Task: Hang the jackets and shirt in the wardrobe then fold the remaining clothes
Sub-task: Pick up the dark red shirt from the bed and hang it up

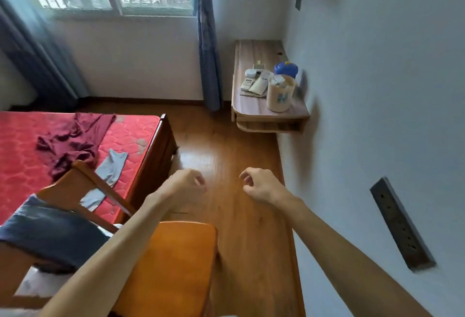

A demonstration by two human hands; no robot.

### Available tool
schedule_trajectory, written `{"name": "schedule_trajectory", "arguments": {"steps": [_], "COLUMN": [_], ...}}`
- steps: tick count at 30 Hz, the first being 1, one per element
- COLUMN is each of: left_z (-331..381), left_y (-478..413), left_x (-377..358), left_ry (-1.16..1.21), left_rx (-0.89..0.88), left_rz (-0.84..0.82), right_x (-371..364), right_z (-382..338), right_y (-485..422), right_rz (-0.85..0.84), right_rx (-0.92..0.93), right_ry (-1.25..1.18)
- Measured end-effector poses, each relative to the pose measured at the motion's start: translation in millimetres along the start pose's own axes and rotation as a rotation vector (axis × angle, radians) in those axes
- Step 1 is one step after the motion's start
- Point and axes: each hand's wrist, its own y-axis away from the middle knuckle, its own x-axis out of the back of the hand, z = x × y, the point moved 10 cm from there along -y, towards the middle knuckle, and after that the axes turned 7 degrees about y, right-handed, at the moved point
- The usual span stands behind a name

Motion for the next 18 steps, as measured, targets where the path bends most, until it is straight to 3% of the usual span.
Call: {"name": "schedule_trajectory", "arguments": {"steps": [7,18], "left_z": [-54.7,-163.4], "left_y": [-12.8,-121.5], "left_x": [46.9,116.3], "left_ry": [0.052,0.198], "left_rx": [0.257,0.452], "left_rz": [0.143,0.222], "right_x": [-15.9,-46.2], "right_z": [-40.7,-133.5], "right_y": [-90.7,-287.9], "right_rz": [-0.16,-0.334], "right_rx": [0.204,0.454], "right_ry": [0.044,0.258]}}
